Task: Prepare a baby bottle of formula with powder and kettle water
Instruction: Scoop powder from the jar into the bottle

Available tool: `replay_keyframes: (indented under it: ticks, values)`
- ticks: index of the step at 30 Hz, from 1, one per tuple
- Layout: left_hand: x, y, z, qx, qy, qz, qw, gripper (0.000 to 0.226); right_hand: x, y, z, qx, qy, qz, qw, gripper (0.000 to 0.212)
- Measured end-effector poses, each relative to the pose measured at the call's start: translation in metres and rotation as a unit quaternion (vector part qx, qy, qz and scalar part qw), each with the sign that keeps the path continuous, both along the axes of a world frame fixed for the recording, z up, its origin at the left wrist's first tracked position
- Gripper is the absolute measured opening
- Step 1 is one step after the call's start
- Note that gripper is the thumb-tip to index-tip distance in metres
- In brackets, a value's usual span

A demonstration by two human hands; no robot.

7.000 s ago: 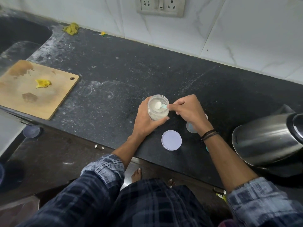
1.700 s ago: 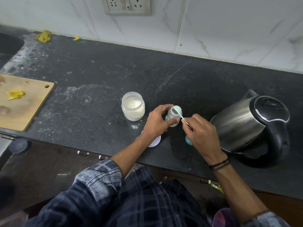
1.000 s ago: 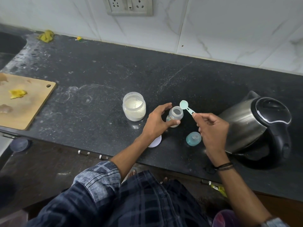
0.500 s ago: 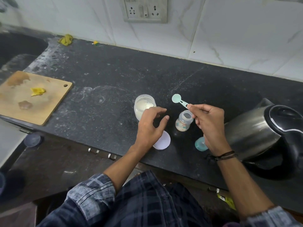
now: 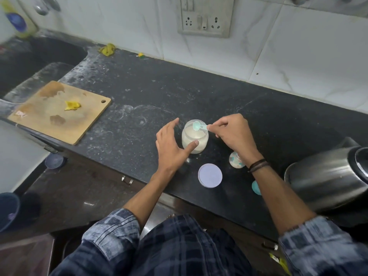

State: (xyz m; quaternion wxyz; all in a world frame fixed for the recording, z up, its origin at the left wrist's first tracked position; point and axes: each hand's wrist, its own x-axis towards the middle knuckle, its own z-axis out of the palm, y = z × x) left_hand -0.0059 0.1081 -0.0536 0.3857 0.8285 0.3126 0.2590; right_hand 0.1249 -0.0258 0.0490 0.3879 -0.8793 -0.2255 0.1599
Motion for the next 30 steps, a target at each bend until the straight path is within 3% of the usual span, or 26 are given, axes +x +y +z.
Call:
replay_keyframes:
  ticks: [6,12,20,30]
  values:
    - [0.002,0.009,0.000,-0.015,0.027,-0.028,0.999,0.091,0.004,0.032,-0.003,-0.170,-0.114,0.071,0.976,0.012]
    - [0.004,0.013,-0.001,-0.031,0.031,-0.051,0.998,0.087,-0.002,0.051,-0.005,-0.246,-0.191,0.131,0.941,0.021]
    - [0.004,0.010,0.004,-0.049,-0.034,-0.081,0.995,0.090,0.001,0.038,0.004,-0.147,-0.142,0.056,0.977,0.020]
    - [0.029,-0.032,0.039,0.033,-0.124,-0.120,0.985,0.068,0.012,-0.044,0.018,-0.058,-0.097,-0.063,0.992,0.022]
